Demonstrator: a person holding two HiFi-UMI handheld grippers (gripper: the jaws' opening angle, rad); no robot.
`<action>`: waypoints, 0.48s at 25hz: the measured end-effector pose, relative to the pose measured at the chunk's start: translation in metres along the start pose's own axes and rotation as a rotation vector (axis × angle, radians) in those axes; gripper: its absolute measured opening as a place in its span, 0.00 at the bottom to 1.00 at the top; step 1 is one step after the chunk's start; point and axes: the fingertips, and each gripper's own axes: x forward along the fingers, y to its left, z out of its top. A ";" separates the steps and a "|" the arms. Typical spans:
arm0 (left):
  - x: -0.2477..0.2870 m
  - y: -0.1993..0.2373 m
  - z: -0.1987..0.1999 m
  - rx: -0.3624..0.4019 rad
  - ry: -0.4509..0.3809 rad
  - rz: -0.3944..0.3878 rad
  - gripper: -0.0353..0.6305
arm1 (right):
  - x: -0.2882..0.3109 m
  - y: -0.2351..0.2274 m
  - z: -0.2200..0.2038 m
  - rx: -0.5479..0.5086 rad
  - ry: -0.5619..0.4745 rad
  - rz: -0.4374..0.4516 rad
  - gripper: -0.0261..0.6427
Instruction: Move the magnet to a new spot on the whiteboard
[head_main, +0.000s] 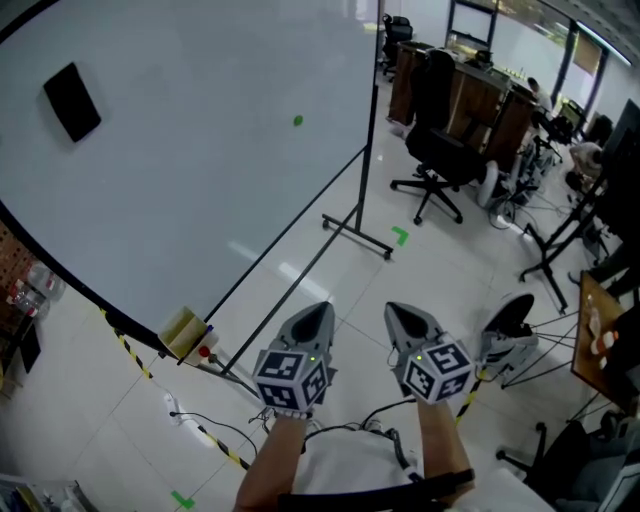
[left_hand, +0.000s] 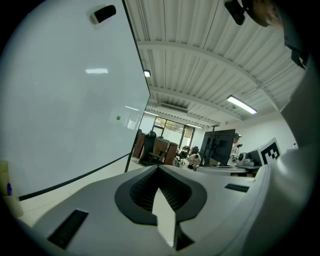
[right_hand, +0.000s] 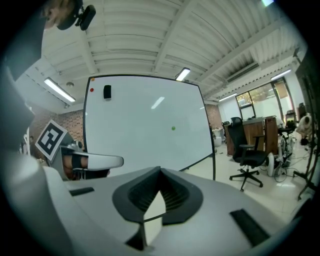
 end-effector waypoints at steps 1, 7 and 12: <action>-0.001 -0.003 0.000 -0.002 -0.001 0.003 0.05 | -0.003 -0.002 0.001 0.000 0.001 -0.001 0.04; 0.001 -0.012 -0.001 0.000 -0.007 0.020 0.05 | -0.010 -0.014 -0.001 0.004 0.002 -0.001 0.04; -0.008 -0.026 -0.001 0.006 -0.006 0.029 0.05 | -0.026 -0.015 -0.002 0.001 0.007 -0.005 0.04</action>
